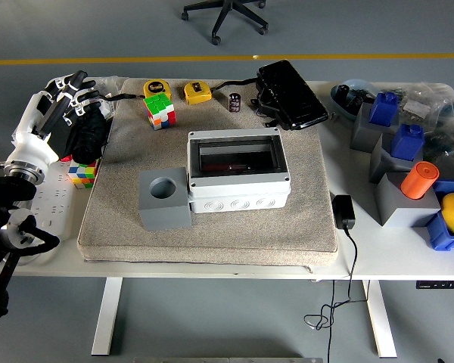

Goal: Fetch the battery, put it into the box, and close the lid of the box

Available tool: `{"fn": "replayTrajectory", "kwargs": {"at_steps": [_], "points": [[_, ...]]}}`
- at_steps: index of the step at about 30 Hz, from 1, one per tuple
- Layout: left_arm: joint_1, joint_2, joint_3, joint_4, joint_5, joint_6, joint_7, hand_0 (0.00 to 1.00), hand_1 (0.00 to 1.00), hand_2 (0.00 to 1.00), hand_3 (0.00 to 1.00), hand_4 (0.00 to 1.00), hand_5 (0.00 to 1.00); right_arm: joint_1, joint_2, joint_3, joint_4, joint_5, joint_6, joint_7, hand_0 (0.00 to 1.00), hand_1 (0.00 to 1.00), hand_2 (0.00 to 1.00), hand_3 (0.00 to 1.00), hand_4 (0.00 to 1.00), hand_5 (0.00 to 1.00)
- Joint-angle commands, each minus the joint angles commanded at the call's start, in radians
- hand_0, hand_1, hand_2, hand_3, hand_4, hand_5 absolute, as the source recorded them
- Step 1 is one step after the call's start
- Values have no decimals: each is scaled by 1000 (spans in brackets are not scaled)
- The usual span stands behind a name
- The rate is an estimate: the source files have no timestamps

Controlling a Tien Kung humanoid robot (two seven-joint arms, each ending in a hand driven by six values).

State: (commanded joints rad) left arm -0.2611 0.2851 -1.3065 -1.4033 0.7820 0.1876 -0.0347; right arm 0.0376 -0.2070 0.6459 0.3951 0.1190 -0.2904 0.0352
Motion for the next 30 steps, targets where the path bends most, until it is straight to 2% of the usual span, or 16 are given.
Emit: {"fn": "replayTrajectory", "kwargs": {"at_steps": [9, 30], "points": [[-15, -1, 34, 5, -1, -5, 13, 598, 649, 647, 619, 981, 488, -18, -11, 8, -5, -9, 5, -12, 614, 648, 650, 584, 993, 577], [-20, 3, 52, 12, -2, -7, 21, 600, 649, 648, 619, 977, 489, -31, -8, 19, -3, -13, 7, -13, 613, 647, 652, 585, 993, 577]]}}
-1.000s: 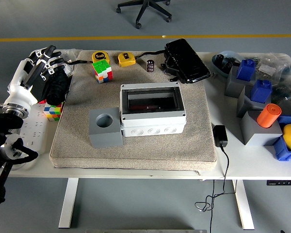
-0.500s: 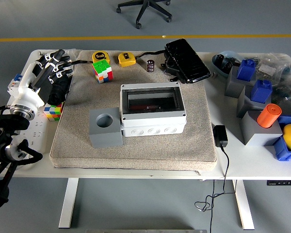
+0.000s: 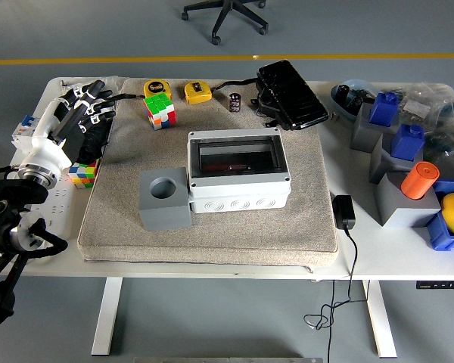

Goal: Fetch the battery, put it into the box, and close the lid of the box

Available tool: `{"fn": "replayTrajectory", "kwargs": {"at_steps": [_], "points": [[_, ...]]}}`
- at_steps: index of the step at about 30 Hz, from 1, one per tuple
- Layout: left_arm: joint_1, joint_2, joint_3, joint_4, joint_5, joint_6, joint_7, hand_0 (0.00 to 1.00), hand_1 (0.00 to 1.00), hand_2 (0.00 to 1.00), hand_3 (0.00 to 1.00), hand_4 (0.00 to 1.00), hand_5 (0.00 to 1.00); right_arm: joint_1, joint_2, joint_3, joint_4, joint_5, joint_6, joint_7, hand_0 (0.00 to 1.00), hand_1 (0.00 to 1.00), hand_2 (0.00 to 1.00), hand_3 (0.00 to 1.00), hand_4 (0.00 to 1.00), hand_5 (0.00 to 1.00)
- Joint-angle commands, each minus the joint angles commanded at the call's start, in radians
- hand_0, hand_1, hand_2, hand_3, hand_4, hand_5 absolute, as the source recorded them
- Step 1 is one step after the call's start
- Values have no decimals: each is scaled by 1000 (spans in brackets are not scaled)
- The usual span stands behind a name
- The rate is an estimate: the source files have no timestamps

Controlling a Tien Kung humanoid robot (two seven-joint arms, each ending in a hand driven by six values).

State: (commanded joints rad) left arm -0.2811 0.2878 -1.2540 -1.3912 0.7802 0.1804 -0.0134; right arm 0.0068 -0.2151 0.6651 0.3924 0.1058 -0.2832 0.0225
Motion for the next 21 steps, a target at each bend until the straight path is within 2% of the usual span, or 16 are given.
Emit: {"fn": "replayTrajectory", "kwargs": {"at_steps": [12, 21], "points": [[2, 8, 8, 0, -1, -3, -1, 599, 650, 649, 617, 977, 489, -7, -1, -3, 0, -2, 2, -3, 614, 647, 652, 584, 993, 576], [-8, 5, -15, -4, -3, -3, -4, 595, 647, 649, 617, 976, 490, 23, 1, -16, -3, 11, 0, 12, 614, 647, 652, 584, 992, 576]]}}
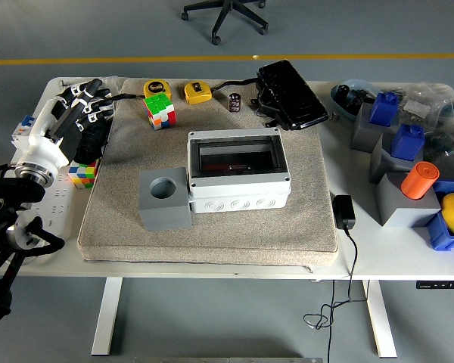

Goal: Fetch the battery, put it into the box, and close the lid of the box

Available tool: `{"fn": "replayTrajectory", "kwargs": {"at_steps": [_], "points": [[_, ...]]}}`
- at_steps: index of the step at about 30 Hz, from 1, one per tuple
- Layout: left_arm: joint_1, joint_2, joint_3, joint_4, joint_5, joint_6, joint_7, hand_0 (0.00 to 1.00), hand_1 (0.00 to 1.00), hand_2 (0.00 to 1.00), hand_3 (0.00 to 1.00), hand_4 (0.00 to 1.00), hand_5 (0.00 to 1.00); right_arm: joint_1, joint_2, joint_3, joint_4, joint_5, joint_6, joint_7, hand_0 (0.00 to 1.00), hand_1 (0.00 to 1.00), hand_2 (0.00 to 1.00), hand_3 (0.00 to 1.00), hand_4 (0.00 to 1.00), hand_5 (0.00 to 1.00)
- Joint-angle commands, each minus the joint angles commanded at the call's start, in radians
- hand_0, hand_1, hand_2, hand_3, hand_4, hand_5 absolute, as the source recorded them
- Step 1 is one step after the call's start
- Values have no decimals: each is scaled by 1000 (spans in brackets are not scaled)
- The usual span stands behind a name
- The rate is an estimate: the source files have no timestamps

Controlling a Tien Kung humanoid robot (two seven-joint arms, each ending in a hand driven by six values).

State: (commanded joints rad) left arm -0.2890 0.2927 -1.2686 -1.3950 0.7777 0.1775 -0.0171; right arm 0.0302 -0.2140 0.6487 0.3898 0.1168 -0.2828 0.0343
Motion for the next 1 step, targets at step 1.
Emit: {"fn": "replayTrajectory", "kwargs": {"at_steps": [1], "points": [[-3, -1, 0, -1, -1, 0, -1, 595, 647, 649, 617, 976, 490, 3, -1, 1, 2, 0, 1, 2, 614, 647, 652, 584, 992, 576]]}}
